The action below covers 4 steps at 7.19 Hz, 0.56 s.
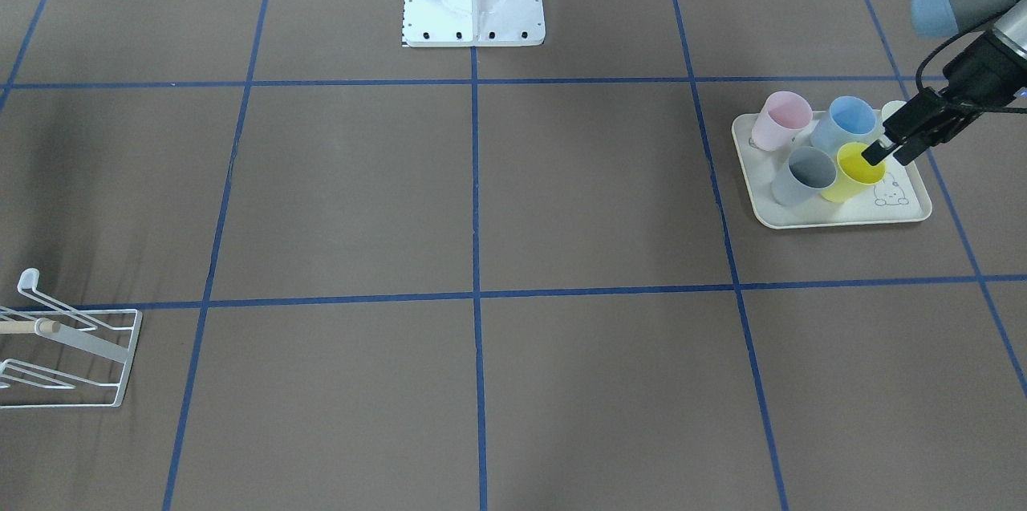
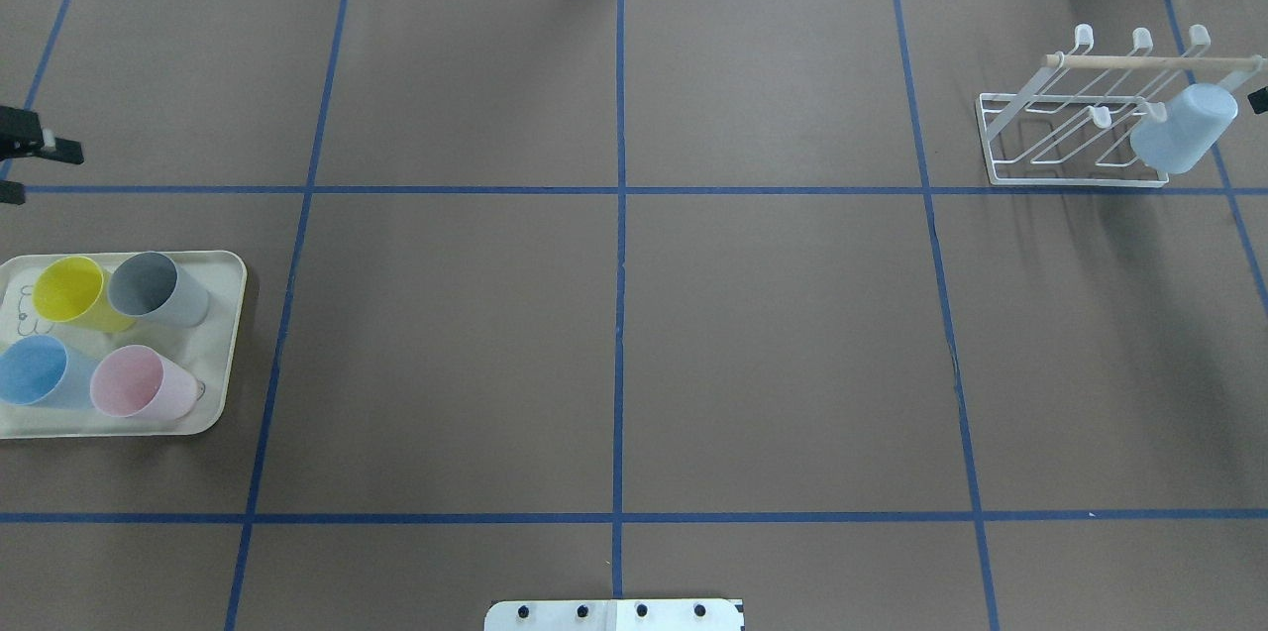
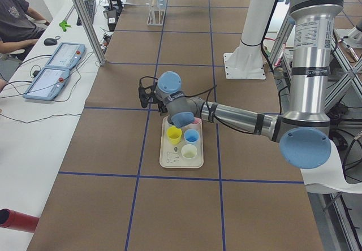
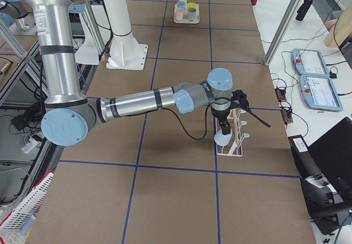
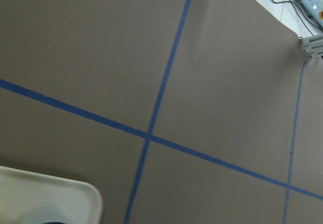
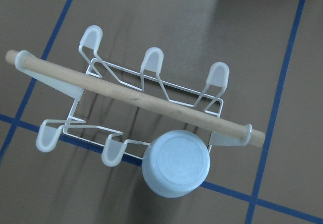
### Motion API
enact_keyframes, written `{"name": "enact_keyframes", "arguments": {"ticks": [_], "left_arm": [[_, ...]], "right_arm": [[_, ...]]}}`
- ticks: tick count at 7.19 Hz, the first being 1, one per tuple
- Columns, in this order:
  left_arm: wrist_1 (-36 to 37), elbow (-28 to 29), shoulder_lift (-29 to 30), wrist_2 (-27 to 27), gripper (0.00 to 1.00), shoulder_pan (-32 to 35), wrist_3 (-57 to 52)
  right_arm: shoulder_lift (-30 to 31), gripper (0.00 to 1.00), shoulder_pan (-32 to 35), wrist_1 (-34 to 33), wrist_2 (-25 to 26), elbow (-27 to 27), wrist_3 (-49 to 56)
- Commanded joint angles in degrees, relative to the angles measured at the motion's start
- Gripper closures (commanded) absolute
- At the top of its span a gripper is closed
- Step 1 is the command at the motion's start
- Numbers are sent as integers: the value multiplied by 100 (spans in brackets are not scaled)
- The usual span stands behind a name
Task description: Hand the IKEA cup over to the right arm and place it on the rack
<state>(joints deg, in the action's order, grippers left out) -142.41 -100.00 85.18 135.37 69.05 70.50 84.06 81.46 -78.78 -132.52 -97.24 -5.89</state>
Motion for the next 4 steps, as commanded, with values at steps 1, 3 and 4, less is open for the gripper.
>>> {"name": "enact_keyframes", "arguments": {"ticks": [1, 3, 4], "left_arm": [[81, -19, -886, -737, 0, 47, -1603], [493, -10, -1492, -801, 0, 21, -2659], [556, -19, -1879, -1176, 0, -23, -2847]], "right_arm": [[23, 0, -7, 20, -2, -49, 0], [31, 0, -51, 38, -37, -84, 0], [23, 0, -86, 47, -37, -84, -9]]}}
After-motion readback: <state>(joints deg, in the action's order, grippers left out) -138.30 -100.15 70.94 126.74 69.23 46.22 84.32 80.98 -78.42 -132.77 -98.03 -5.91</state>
